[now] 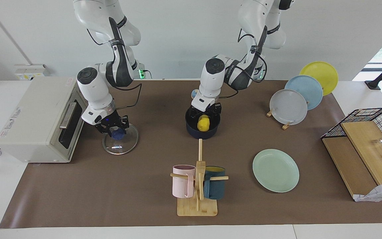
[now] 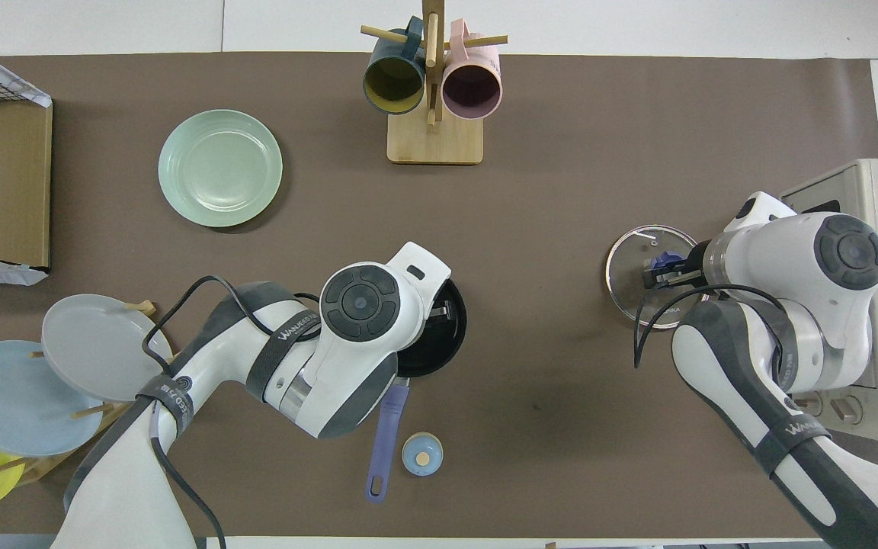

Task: Transfer potato from pot to plate
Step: 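Grasp the potato with the left gripper while the right gripper sets down the lid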

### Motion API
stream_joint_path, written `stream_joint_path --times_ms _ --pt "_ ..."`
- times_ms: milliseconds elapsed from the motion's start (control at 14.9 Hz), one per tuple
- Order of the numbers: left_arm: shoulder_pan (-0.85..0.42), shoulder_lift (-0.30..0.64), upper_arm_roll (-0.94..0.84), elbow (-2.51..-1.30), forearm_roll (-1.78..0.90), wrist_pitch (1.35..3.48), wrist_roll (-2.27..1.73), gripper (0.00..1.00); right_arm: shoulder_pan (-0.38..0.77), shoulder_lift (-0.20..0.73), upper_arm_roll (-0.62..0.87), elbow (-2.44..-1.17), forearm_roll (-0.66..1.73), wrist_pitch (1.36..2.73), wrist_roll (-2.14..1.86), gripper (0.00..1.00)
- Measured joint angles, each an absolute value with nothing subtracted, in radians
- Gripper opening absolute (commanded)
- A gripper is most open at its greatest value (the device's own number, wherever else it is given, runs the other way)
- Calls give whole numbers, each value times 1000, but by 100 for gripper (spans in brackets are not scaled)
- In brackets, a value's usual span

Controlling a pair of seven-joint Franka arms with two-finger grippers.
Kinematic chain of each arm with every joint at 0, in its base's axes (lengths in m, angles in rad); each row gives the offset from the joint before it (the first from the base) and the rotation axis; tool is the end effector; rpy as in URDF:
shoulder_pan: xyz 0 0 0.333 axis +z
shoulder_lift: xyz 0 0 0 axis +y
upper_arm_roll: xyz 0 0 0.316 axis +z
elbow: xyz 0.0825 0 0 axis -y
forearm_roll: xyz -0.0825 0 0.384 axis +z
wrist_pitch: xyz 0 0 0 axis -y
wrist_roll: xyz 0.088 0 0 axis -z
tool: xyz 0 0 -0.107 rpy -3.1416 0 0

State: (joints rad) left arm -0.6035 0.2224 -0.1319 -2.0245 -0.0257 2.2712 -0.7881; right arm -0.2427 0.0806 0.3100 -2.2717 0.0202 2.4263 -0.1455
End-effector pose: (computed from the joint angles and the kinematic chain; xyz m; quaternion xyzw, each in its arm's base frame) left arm 0.4400 -0.3959 0.3434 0.9990 0.0363 -0.0074 0.0266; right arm 0.5329 0.0355 0.3313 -0.9943 -0.0978 -0.0395 0.0176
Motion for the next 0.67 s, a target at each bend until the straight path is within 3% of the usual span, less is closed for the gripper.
stream_joint_path --times_ms 67,404,471,673 --pt "-607 229 -132 -2025 -14 2273 -807 100 -243 81 310 -2275 20 2430 -145 100" --pt "-613 257 -131 -2025 1 2302 -837 100 -243 79 310 -2239 20 2395 -146 100" --pt "-613 257 -131 -2025 1 2303 -838 93 -243 76 310 -2198 20 2334 -146 100" --pt "-613 257 -130 -2024 2 2309 -839 47 -244 62 308 -1996 21 2070 -145 100"
